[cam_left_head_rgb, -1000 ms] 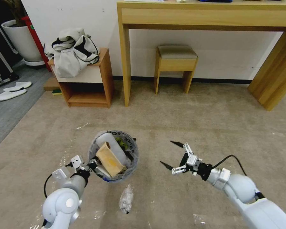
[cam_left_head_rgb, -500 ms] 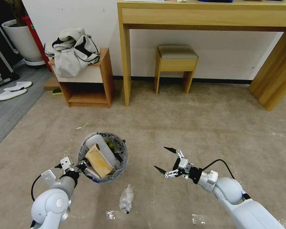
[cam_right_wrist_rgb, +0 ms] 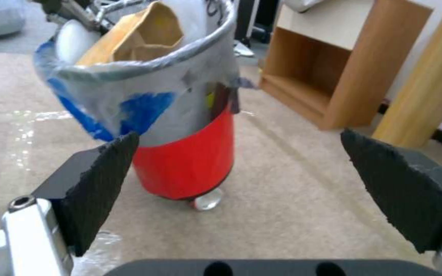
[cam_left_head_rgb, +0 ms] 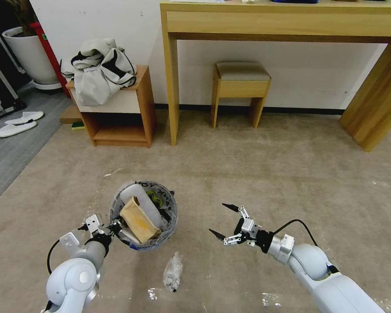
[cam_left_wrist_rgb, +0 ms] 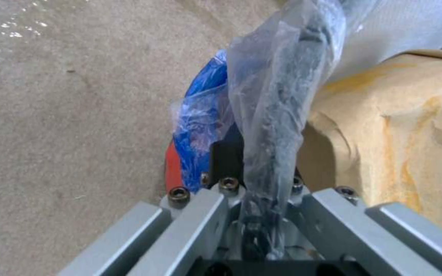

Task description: Pick up the trash bin and place the garbage on the floor into it.

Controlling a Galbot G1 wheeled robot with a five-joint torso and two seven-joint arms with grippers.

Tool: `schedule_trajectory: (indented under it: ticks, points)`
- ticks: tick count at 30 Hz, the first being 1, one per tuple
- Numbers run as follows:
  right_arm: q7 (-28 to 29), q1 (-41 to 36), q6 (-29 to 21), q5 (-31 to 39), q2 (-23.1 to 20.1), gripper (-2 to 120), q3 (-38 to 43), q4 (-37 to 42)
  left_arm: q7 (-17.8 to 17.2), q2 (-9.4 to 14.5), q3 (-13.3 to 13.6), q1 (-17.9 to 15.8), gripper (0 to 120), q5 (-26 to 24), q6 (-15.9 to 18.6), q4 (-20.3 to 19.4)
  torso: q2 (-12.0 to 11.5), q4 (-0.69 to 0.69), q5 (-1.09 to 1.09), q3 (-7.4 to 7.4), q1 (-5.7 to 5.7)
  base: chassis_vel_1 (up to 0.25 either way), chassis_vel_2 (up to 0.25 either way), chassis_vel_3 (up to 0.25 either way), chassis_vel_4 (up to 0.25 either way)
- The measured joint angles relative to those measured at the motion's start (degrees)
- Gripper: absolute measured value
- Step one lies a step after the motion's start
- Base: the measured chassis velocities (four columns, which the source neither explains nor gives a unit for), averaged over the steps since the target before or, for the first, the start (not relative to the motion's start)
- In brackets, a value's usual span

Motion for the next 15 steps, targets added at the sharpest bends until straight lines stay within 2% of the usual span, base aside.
schedule_trajectory:
  ticks: [9, 15]
  points:
    - [0.1, -0.6, -1.1, 0.7, 1.4, 100, -2.4, -1.3, 0.1, 0.5, -0.8, 0.0, 0, 0.3, -0.2, 0.0, 0.0, 0.01, 0.00, 0.00, 0.00, 0.017, 0.023, 0.024, 0.025]
    - [1.5, -1.1, -3.4, 4.6, 1.5, 100, -4.2, -1.7, -0.3, 0.7, -0.9, -0.5, 0, 0.8, -0.3, 0.1, 0.0, 0.05, 0.00, 0.00, 0.00, 0.064, 0.060, 0.064, 0.058]
